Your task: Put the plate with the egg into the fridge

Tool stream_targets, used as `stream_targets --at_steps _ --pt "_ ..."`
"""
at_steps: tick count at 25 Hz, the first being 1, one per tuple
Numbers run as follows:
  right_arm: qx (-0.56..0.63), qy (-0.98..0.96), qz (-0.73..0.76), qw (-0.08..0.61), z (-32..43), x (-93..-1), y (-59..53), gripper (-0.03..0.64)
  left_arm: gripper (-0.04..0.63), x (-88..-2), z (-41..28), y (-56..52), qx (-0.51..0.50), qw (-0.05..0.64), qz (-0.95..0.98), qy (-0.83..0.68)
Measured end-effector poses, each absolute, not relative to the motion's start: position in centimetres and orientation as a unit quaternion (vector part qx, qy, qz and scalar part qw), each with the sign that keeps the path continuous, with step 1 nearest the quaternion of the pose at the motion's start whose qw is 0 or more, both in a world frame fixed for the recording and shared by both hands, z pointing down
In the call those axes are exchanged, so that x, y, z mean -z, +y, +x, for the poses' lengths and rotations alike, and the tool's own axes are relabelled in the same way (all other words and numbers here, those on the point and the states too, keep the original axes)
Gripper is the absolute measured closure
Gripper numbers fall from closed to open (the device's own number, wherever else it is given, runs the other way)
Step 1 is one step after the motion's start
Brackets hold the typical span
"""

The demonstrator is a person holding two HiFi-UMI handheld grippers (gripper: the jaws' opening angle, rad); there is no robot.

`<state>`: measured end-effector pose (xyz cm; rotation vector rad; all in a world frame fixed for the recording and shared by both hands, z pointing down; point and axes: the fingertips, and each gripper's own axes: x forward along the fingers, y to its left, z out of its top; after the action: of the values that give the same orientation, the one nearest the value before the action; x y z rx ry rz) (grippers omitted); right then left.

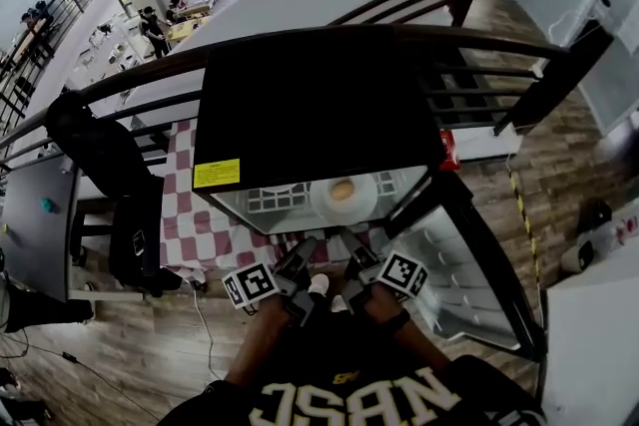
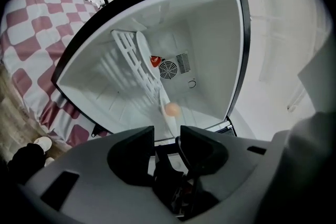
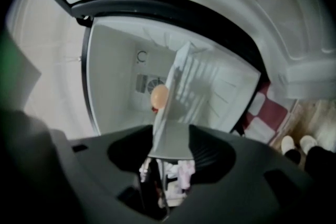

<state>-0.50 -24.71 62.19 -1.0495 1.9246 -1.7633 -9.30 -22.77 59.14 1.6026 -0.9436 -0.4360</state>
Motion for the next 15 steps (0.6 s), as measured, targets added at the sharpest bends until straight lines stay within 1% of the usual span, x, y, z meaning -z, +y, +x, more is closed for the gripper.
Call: stream_targets --at_steps 4,8,11,15 --pt "0.625 0.668 -0.365 0.173 -1.0 -62.2 -25.0 0.417 0.451 -58.5 -9.6 -22.4 0.18 0.552 0.703 -0.41" --pt "0.629 0.658 -0.367 0.193 -1.2 -62.1 -25.6 0.451 0.496 -58.1 -10.7 -22.4 0.143 0.491 0.737 -0.442" --pt "0.625 0.656 -0.375 0.195 -1.1 -61.9 -26.1 0.462 0.531 -57.9 -10.9 -22.6 0.091 0.443 0.762 -0.464" --pt "0.622 0.658 -0.376 0.197 -1.4 -61.6 -26.8 0.48 0.54 -57.6 -10.9 -23.1 0.005 0.357 0.793 -0.494"
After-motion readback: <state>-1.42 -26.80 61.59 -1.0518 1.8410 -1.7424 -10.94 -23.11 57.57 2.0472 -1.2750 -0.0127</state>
